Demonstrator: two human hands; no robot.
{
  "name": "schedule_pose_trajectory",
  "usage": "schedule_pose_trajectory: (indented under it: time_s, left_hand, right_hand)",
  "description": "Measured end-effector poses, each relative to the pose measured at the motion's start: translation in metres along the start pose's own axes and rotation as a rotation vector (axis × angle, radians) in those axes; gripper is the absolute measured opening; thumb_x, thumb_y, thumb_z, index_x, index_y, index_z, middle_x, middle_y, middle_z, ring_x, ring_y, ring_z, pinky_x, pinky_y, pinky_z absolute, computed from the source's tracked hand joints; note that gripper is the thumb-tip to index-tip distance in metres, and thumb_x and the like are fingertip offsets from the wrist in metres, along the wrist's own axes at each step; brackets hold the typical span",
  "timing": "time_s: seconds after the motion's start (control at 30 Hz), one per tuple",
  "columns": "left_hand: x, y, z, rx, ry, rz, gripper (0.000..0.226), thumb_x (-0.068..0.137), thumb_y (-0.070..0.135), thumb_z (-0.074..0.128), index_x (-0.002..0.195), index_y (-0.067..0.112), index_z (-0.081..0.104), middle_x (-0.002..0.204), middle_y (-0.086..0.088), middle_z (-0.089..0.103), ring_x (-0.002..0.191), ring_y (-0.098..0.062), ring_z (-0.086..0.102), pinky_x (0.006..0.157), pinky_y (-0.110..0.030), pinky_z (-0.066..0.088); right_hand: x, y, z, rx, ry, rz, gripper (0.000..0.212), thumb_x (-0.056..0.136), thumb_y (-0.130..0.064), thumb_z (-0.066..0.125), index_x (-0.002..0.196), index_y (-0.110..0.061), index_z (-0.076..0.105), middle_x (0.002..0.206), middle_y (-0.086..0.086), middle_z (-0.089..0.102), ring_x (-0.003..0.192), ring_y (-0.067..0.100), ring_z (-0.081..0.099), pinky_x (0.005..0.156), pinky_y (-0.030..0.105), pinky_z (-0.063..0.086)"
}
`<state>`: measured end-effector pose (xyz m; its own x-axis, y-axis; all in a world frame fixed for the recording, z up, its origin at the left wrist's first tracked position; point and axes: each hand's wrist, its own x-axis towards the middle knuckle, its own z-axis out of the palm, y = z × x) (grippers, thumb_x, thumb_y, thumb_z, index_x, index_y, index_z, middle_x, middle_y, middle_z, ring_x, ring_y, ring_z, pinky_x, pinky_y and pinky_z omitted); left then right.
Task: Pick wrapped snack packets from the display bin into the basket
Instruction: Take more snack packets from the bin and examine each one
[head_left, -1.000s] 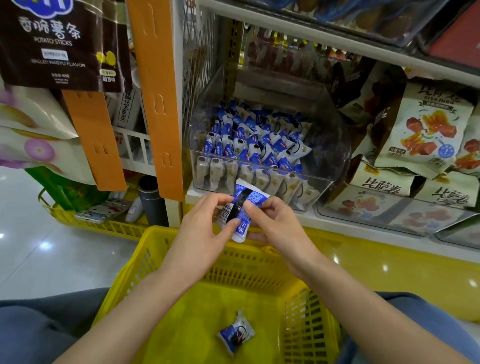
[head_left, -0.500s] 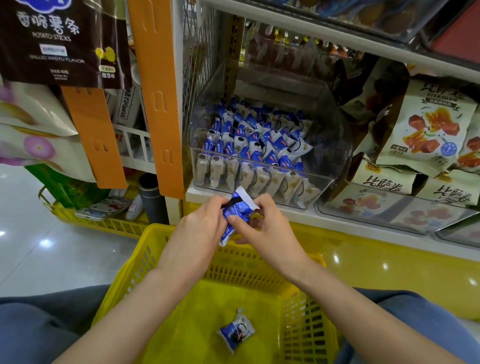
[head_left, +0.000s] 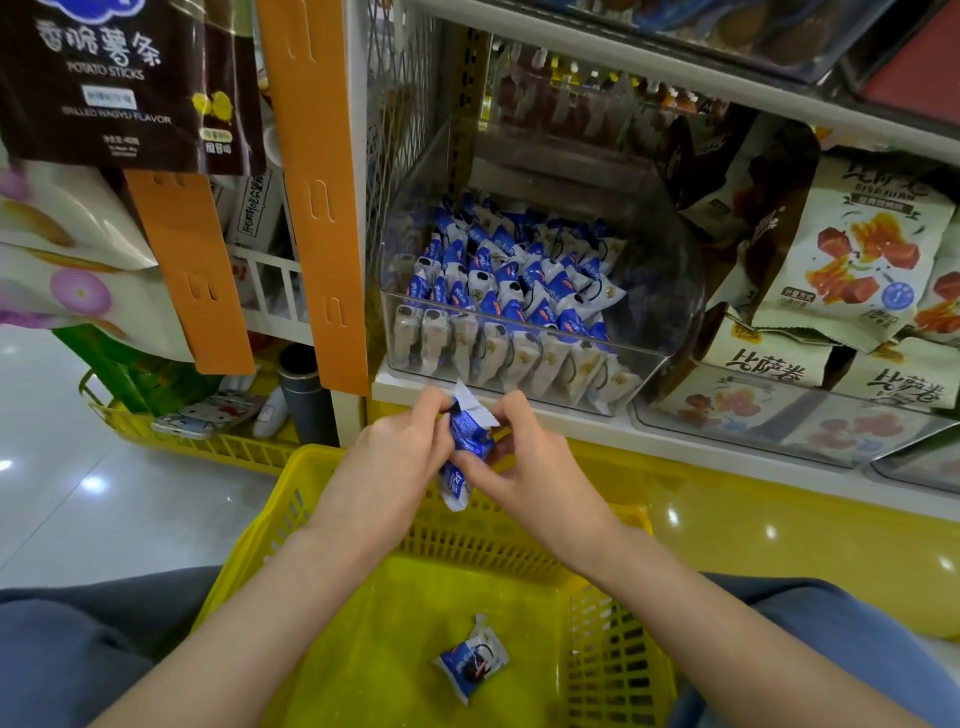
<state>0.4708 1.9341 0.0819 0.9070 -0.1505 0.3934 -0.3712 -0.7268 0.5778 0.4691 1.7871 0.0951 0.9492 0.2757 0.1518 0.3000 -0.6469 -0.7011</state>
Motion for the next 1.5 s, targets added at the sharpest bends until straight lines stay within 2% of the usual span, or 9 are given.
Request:
schedule_pose_trajectory:
  time_s: [0.23,0.43,0.57,0.7,0.93,1.13,1.2,1.37,1.5]
  left_hand:
    - [0.011,0.001,0.001,-0.371,0.067,-0.256,0.021,0.097,0.011,0.041,0.085,0.021,0.054,0.066,0.008,0.057,0.055,0.003,0.052,0.049,-0.012,0.037]
    - [0.015,0.008,-0.001,-1.018,-0.33,-0.612,0.039,0.095,0.046,0.032,0.096,0.025,0.065,0.09,0.003,0.074,0.086,-0.009,0.069,0.074,-0.023,0.055]
    - [0.013,0.013,-0.001,-0.804,-0.265,-0.485,0.026,0.091,0.034,0.049,0.1,0.015,0.063,0.077,0.008,0.07,0.069,0.008,0.062,0.062,-0.009,0.047]
    - [0.016,0.014,-0.008,-0.853,-0.098,-0.468,0.013,0.095,0.012,0.045,0.101,0.007,0.057,0.076,0.005,0.063,0.056,0.008,0.058,0.051,-0.006,0.042]
    - [0.018,0.017,-0.016,-0.826,-0.056,-0.467,0.029,0.098,0.02,0.039,0.098,-0.003,0.058,0.091,-0.016,0.067,0.079,-0.018,0.063,0.075,-0.041,0.053]
    - [0.033,0.019,-0.029,-0.564,0.023,-0.209,0.013,0.095,0.024,0.046,0.095,0.031,0.057,0.093,0.01,0.064,0.086,-0.001,0.059,0.07,-0.014,0.047]
    - [0.046,0.018,-0.037,-0.441,0.04,-0.097,0.015,0.094,0.028,0.046,0.105,0.035,0.053,0.102,0.02,0.058,0.095,0.008,0.052,0.077,-0.004,0.039]
    - [0.08,0.017,-0.035,0.025,-0.005,0.089,0.034,0.097,0.036,0.036,0.127,0.023,0.047,0.125,0.008,0.051,0.117,-0.008,0.043,0.098,-0.025,0.032]
    - [0.085,0.006,-0.02,0.269,-0.088,0.124,0.038,0.099,0.04,0.024,0.121,0.026,0.051,0.121,0.008,0.058,0.113,-0.011,0.049,0.1,-0.03,0.029]
  right_hand:
    - [0.004,-0.008,-0.001,0.4,-0.021,0.109,0.025,0.088,-0.024,0.06,0.109,-0.022,0.046,0.113,-0.008,0.056,0.099,0.005,0.059,0.079,0.022,0.053]
    - [0.008,-0.006,-0.006,0.488,-0.005,0.248,0.062,0.078,-0.023,0.072,0.126,-0.023,0.031,0.114,-0.015,0.051,0.097,-0.003,0.059,0.087,0.019,0.05]
    - [0.009,-0.003,-0.008,0.385,0.0,0.206,0.055,0.075,-0.018,0.075,0.115,-0.027,0.038,0.103,-0.015,0.059,0.088,-0.007,0.061,0.076,0.009,0.048]
    - [0.013,-0.006,-0.012,0.412,-0.028,0.191,0.03,0.082,-0.015,0.068,0.107,-0.024,0.053,0.103,-0.01,0.064,0.093,0.008,0.062,0.087,0.023,0.049]
    - [0.009,-0.013,-0.027,0.495,-0.058,0.144,0.019,0.089,-0.016,0.057,0.099,-0.031,0.058,0.098,-0.013,0.067,0.091,0.005,0.064,0.084,0.022,0.052]
    - [0.018,-0.018,-0.064,0.444,0.122,0.102,0.02,0.081,-0.015,0.065,0.098,-0.025,0.06,0.094,-0.008,0.069,0.084,0.0,0.065,0.073,0.014,0.051]
    - [0.029,-0.019,-0.09,0.353,0.271,0.076,0.018,0.083,-0.02,0.063,0.101,-0.023,0.06,0.095,-0.009,0.069,0.085,-0.002,0.065,0.073,0.013,0.051]
    - [0.077,-0.015,-0.138,-0.139,0.429,0.097,0.027,0.09,-0.021,0.058,0.116,-0.014,0.057,0.096,-0.008,0.063,0.078,-0.004,0.057,0.066,0.003,0.042]
    - [0.105,-0.007,-0.144,-0.503,0.377,0.23,0.034,0.09,-0.025,0.058,0.121,-0.012,0.056,0.113,0.009,0.063,0.101,0.021,0.06,0.083,0.028,0.048]
